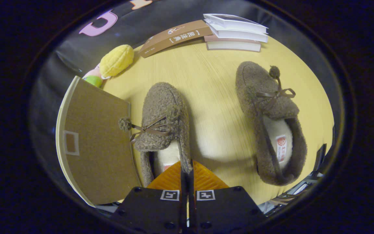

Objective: Open the storage box then place both shoes into the box .Put the left shoe in first, then the right shoe, with the right side of both shoes facing outward in a uniform manner.

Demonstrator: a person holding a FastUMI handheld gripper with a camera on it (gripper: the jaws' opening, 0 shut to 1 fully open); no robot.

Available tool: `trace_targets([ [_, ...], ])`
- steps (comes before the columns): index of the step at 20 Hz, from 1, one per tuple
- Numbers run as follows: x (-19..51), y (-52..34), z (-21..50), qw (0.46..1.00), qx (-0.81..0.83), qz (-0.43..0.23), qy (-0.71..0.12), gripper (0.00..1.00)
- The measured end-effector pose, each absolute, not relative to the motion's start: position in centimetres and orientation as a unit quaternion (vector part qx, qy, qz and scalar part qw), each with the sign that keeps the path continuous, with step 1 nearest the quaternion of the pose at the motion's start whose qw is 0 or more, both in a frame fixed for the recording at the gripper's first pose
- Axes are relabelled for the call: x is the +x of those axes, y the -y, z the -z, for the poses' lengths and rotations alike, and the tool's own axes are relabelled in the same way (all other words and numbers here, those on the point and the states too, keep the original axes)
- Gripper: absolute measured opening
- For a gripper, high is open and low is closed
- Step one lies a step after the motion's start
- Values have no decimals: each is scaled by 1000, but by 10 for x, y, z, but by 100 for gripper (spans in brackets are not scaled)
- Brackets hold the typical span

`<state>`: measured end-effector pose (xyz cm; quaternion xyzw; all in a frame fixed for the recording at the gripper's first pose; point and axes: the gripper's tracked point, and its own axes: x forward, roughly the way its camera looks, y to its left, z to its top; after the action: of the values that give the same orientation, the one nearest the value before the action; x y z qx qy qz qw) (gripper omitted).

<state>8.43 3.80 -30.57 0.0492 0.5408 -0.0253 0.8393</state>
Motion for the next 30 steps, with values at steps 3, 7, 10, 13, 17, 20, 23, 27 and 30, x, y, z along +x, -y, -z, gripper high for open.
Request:
trace_targets([
  [3,82,-40,298,841,68,17,-537,5],
  [7,78,-42,276,844,110,13,-525,5],
  [10,76,-53,252,844,155,-1,-514,5],
  [13,75,-71,219,850,179,-19,-495,5],
  [17,73,-112,167,861,186,-63,-470,5],
  [20,73,-159,140,863,182,-107,-459,5],
  [23,66,-210,133,847,192,-150,-472,5],
  [27,65,-254,176,826,187,-154,-509,5],
  [30,69,-272,219,822,162,-130,-531,5],
])
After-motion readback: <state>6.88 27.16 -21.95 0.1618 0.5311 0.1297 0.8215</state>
